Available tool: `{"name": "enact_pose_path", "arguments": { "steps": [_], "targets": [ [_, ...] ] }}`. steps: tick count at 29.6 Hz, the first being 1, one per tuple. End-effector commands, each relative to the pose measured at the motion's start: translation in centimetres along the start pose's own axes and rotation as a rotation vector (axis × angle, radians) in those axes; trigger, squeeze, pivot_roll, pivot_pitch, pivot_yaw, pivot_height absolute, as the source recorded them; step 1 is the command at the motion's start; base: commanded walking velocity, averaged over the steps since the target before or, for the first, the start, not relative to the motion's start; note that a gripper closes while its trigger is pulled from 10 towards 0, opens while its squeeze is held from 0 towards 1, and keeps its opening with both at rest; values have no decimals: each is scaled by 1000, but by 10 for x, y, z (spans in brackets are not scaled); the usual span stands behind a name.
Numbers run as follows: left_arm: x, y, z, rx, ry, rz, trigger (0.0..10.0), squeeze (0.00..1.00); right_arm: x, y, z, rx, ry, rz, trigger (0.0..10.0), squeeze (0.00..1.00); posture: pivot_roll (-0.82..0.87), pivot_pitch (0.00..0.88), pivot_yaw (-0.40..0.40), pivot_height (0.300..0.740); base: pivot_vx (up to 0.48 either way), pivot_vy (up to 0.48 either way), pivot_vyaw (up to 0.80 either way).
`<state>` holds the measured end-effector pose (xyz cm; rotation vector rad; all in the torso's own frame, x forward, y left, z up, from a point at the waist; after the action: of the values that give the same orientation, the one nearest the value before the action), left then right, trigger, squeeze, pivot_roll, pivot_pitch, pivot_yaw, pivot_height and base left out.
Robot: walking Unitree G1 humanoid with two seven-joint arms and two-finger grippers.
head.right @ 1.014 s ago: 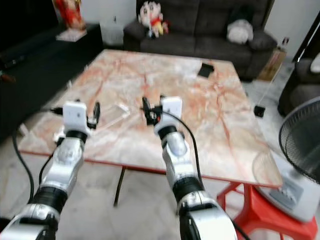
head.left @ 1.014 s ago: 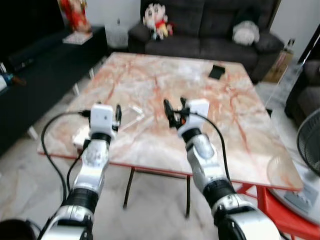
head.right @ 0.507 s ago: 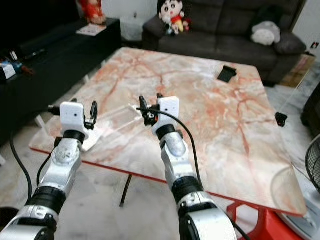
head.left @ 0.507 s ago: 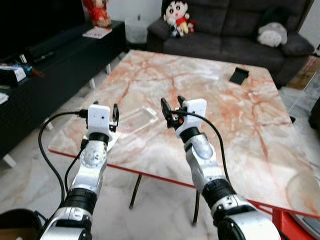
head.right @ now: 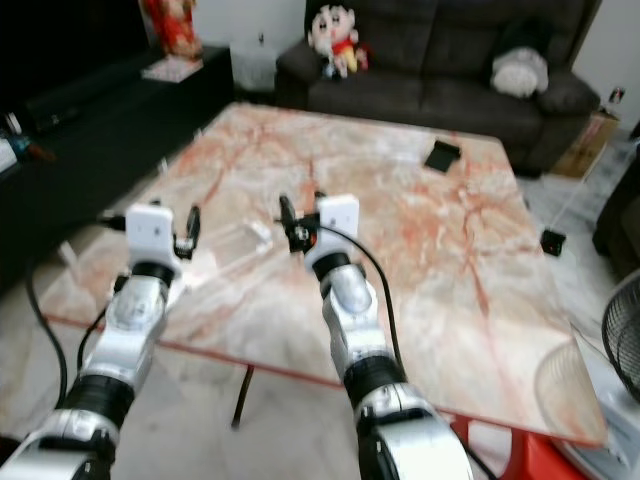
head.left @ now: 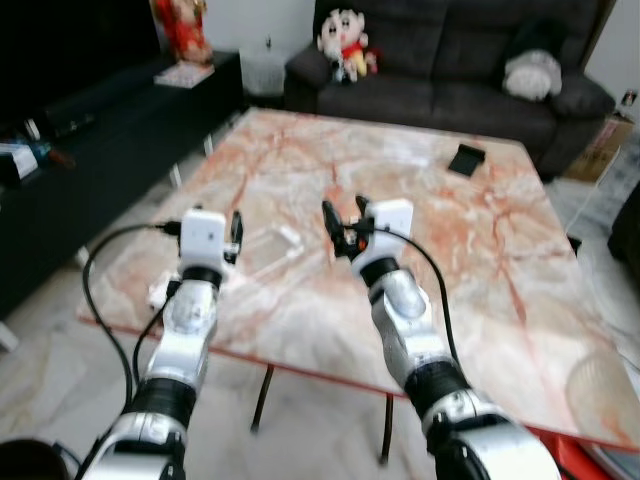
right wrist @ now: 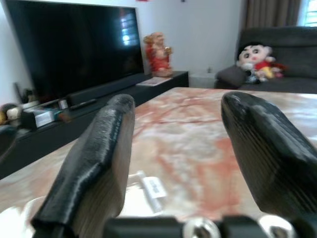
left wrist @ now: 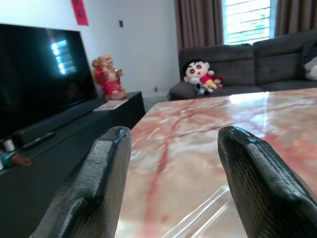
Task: Picking trash to rubbish bin
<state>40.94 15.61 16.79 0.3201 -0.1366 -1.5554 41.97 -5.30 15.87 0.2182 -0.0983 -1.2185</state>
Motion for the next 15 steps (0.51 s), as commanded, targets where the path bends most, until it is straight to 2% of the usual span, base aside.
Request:
{"name": "enact_pose_path", "arguments": {
  "steps": [1,13,15],
  "targets": [
    [7,2,2,0,-6,-26,10000,0,3,2,5,11,1,-11,10000,0,51,0,-55,740,326,0,0],
    [8,0,-3,-15,-10,-39,10000,0,6,1,0,-7,18,-33,10000,0,52,0,-54,740,322,0,0],
    [8,-1,-3,-14,-12,-42,10000,0,7,1,-1,-11,20,-38,10000,0,52,0,-54,740,0,0,0]
  ]
}}
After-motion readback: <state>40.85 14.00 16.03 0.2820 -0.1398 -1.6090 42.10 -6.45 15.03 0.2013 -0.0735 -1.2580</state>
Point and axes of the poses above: a point about 5 cm out from each wrist's last joint towards the gripper, its own y axis pointing out of the wrist towards the gripper, its own z axis along the axis of the wrist's last joint, x = y × z, the point moved 6 cm from there along y, pointing out of the wrist towards the gripper, and after that the axes turned 3 degrees about -y, right-handed, at the moved point
